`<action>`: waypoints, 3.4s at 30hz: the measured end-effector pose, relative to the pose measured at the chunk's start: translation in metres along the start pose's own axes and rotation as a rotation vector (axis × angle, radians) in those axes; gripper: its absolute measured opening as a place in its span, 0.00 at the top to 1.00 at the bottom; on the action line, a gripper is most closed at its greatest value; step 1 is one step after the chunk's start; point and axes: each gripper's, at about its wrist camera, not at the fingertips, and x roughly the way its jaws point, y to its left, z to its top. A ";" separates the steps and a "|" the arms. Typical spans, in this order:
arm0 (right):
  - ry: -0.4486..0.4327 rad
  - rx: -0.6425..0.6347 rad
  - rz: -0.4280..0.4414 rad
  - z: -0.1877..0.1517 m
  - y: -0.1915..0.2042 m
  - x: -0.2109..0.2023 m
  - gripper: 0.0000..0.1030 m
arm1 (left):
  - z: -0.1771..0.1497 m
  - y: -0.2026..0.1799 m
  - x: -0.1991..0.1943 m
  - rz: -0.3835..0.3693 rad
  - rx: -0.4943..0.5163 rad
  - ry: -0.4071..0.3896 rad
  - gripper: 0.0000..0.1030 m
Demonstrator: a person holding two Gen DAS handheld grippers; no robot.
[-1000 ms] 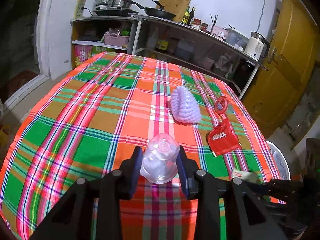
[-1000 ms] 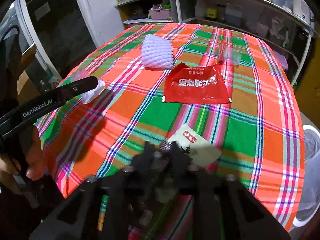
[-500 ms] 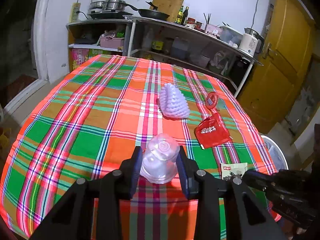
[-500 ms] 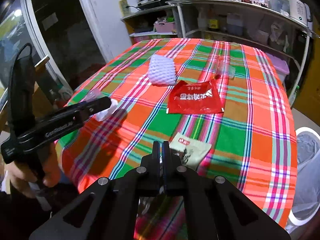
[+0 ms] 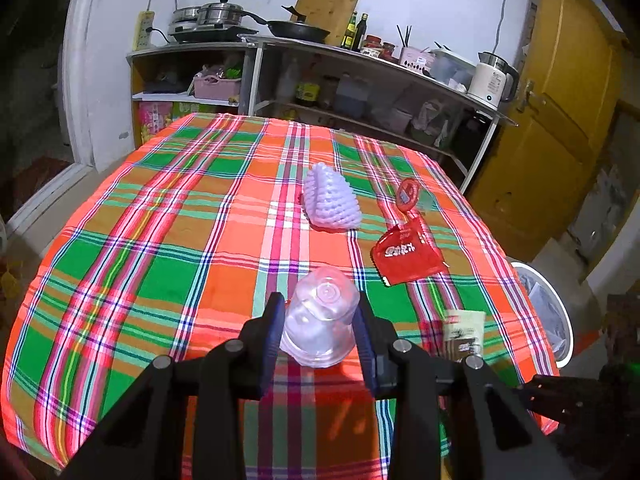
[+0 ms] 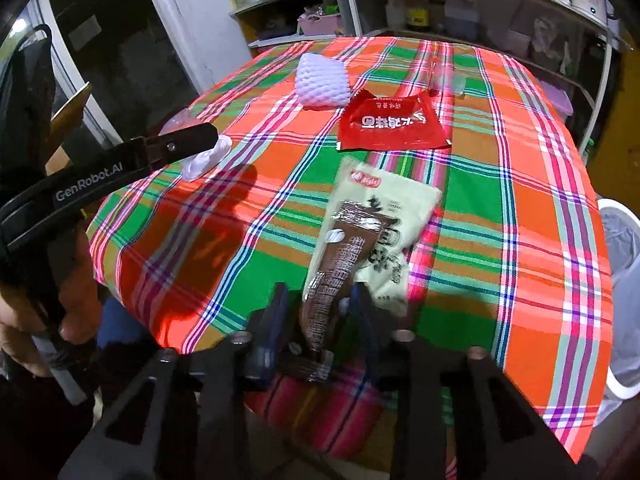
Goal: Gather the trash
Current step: 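Carry the coffee packet and clear cup over the trash bin with both tools, then open both tools to drop the coffee packet and clear cup into the bin, then move both open tools back over the table toward the white noodle packet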
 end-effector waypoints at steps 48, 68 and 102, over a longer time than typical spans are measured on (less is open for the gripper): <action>-0.285 0.405 -0.225 -0.067 -0.215 -0.140 0.78 | -0.003 -0.249 0.040 -0.365 0.356 0.083 0.65; -0.196 0.516 -0.264 -0.089 -0.278 -0.114 0.77 | -0.022 -0.310 0.105 -0.427 0.395 0.221 0.65; -0.297 0.386 -0.291 -0.069 -0.215 -0.157 0.71 | -0.006 -0.256 0.041 -0.392 0.332 0.091 0.53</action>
